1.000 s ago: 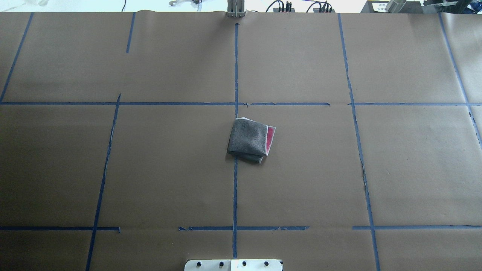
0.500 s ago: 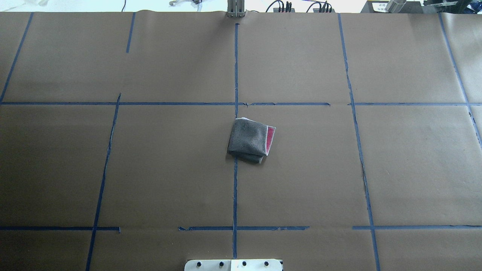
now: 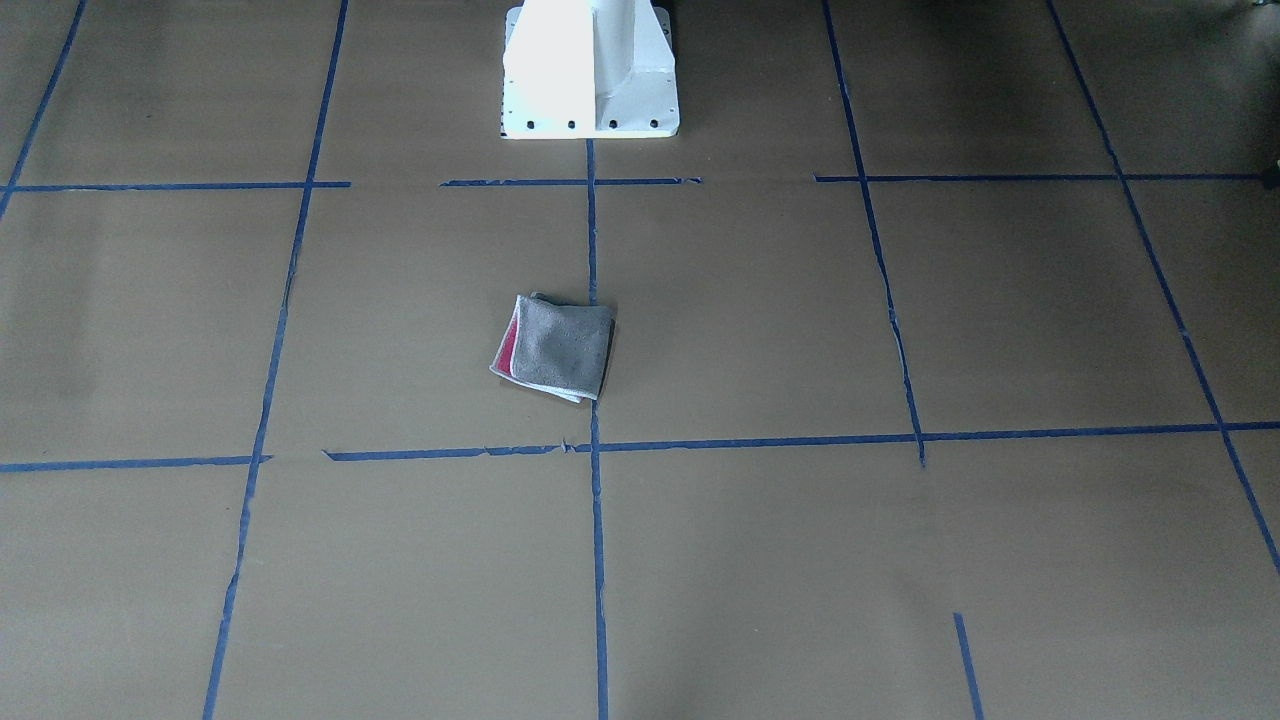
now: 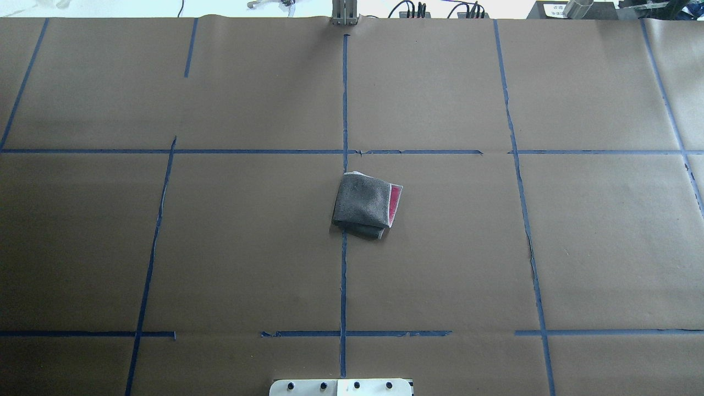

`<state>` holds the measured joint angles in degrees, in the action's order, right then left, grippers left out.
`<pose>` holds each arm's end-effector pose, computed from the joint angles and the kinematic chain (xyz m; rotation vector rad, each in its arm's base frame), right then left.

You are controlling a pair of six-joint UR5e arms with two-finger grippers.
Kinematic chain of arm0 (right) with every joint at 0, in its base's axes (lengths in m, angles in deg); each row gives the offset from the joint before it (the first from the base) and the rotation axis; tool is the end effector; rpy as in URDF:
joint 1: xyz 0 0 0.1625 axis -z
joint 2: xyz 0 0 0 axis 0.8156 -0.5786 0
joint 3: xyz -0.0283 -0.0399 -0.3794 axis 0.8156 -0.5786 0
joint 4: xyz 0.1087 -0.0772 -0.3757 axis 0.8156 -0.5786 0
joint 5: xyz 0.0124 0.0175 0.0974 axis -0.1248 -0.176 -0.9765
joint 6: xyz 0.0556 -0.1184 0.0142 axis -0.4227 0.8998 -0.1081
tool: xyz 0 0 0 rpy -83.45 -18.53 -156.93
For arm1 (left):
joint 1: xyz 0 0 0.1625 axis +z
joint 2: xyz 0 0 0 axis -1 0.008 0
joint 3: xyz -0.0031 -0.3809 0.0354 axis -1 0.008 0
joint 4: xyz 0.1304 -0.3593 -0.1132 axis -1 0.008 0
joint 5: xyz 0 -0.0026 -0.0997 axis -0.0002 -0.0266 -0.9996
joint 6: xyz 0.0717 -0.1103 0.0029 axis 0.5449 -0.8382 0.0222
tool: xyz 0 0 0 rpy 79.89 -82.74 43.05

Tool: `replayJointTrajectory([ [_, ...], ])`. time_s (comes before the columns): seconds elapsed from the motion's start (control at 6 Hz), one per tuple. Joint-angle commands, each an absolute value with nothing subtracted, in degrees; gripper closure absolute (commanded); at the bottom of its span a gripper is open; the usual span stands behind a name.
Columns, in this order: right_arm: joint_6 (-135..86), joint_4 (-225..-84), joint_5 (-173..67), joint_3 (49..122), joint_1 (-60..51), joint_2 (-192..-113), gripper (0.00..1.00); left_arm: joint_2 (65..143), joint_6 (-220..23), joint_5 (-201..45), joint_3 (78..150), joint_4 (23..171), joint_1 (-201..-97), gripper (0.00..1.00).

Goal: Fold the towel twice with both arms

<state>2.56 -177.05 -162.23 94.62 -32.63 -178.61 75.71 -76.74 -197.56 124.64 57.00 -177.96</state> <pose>0.0247 -0.4292 0.6071 -0.0091 -0.7390 -0.1958 -0.0199 -0.3981 0.6224 -0.1395 0.8952 0.0522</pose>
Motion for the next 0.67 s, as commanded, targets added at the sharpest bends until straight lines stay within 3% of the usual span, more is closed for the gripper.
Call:
replayJointTrajectory([
  [0.0, 2.6, -177.0, -162.3, 94.6, -32.6, -178.6, 0.0, 75.9, -76.5, -197.5, 123.2, 57.1, -178.0, 0.0],
  [0.5, 2.4, -177.0, -163.3, 94.1, -32.6, -178.7, 0.0, 76.4, -76.8, -197.6, 122.7, 57.5, -181.6, 0.0],
])
